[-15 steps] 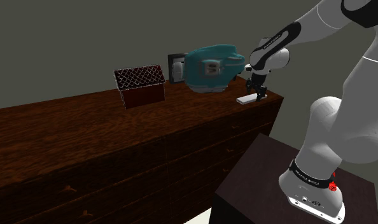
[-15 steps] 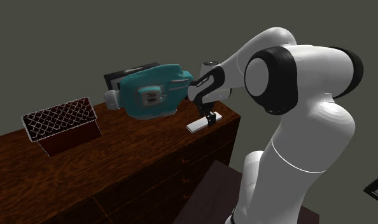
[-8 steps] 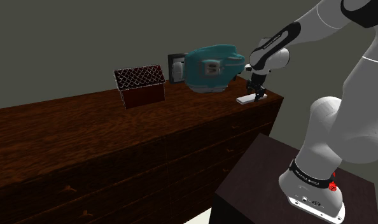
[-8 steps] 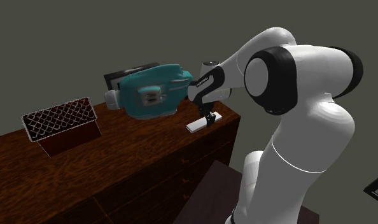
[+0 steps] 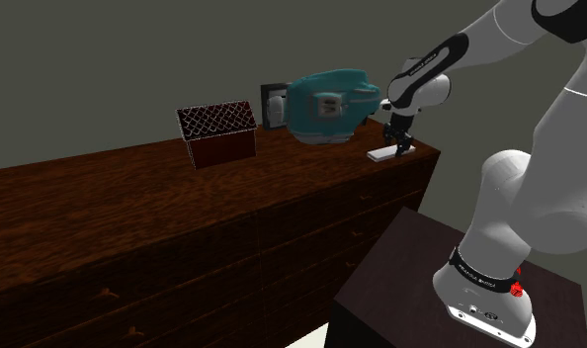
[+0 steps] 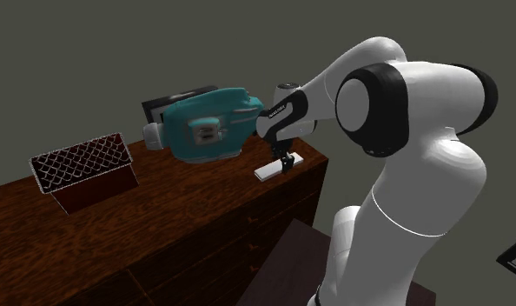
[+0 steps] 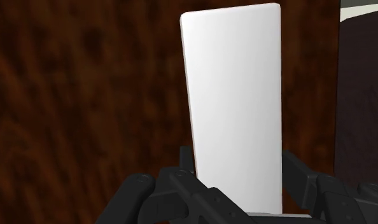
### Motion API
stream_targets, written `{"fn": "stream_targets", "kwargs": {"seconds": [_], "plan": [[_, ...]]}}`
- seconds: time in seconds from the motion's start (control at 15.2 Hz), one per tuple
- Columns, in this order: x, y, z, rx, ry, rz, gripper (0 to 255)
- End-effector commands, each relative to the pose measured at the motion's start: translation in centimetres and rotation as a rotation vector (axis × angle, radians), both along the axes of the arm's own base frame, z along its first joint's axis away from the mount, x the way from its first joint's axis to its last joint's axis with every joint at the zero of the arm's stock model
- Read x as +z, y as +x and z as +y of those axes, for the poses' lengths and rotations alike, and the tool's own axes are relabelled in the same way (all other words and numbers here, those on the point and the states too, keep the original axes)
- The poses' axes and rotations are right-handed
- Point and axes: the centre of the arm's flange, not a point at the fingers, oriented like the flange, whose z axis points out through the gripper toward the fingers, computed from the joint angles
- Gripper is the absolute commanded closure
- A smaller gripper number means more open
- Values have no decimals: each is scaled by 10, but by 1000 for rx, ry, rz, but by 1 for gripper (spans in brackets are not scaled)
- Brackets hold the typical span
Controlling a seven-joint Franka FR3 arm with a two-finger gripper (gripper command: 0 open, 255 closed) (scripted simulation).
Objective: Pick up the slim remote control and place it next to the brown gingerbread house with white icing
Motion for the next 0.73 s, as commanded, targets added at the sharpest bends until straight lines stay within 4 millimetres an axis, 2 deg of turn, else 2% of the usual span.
{"fn": "stream_targets", "kwargs": {"seconds": [0.0,0.66], "plan": [[8,0,0,-1,0,1,255],[61,0,0,-1,0,1,255]]}}
